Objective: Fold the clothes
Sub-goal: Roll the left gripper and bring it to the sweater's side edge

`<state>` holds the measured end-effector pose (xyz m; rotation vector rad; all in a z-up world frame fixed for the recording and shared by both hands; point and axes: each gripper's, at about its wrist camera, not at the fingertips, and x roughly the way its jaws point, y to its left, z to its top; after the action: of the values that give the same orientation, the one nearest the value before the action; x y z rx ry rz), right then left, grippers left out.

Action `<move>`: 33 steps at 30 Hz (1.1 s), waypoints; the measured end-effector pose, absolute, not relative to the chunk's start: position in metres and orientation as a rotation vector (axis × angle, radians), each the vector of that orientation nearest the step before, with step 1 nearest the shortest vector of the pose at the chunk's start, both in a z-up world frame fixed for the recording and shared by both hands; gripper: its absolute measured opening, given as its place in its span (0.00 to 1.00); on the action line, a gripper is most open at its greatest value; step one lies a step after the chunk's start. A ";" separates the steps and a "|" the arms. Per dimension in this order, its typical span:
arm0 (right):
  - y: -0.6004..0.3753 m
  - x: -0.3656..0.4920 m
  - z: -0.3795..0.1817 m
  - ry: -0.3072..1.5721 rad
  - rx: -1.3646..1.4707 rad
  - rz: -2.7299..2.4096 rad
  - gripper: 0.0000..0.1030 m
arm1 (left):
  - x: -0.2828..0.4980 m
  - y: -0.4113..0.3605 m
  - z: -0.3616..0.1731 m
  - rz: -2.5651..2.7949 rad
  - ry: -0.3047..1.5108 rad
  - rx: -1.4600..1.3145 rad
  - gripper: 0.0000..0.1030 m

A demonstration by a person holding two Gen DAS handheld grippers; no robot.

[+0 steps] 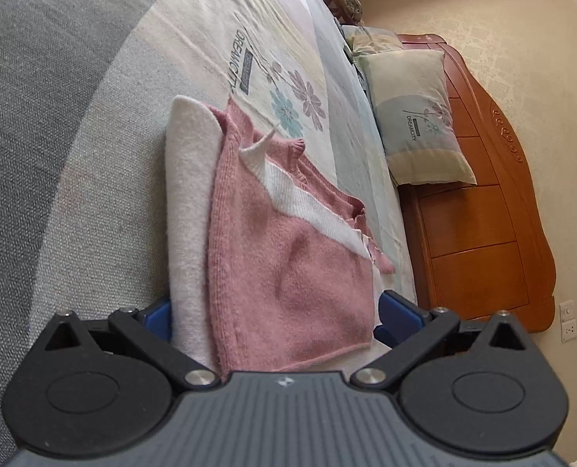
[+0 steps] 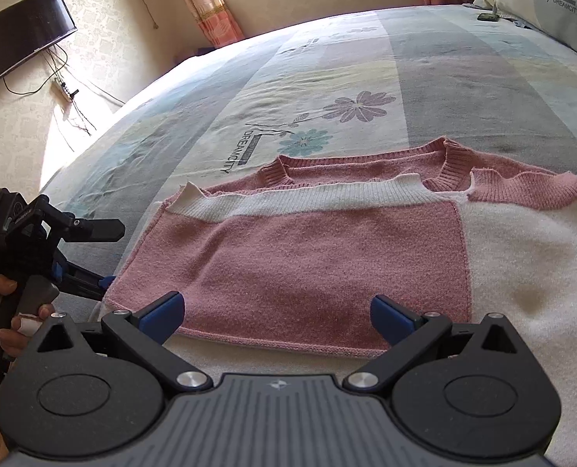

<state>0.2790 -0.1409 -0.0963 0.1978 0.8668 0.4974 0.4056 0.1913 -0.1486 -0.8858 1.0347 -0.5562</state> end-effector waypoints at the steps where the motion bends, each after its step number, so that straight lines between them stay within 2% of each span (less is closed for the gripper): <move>1: -0.140 0.278 -0.096 0.867 0.201 0.500 1.00 | 0.410 0.192 -0.149 -0.553 1.038 -0.893 0.99; 6: -0.137 0.272 -0.092 0.852 0.202 0.501 1.00 | 0.439 0.188 -0.151 -0.528 1.014 -0.928 0.99; 14: -0.139 0.260 -0.090 0.832 0.204 0.552 1.00 | 0.415 0.181 -0.152 -0.617 1.102 -0.928 0.99; 21: -0.144 0.255 -0.099 0.847 0.240 0.550 1.00 | 0.449 0.175 -0.154 -0.598 1.150 -0.939 0.99; 30: -0.148 0.255 -0.103 0.852 0.255 0.534 1.00 | 0.438 0.187 -0.161 -0.692 1.136 -1.012 0.99; 31: -0.149 0.255 -0.104 0.852 0.255 0.533 1.00 | 0.441 0.187 -0.161 -0.693 1.148 -0.992 0.98; 32: -0.149 0.255 -0.105 0.853 0.256 0.532 1.00 | 0.443 0.188 -0.162 -0.675 1.160 -0.971 0.87; 33: -0.149 0.256 -0.105 0.854 0.257 0.530 1.00 | 0.443 0.191 -0.163 -0.644 1.170 -0.967 0.81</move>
<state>0.2555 -0.1494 -0.1051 0.2570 0.8539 0.5303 0.4427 0.1914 -0.1634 -0.9669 1.1702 -0.6445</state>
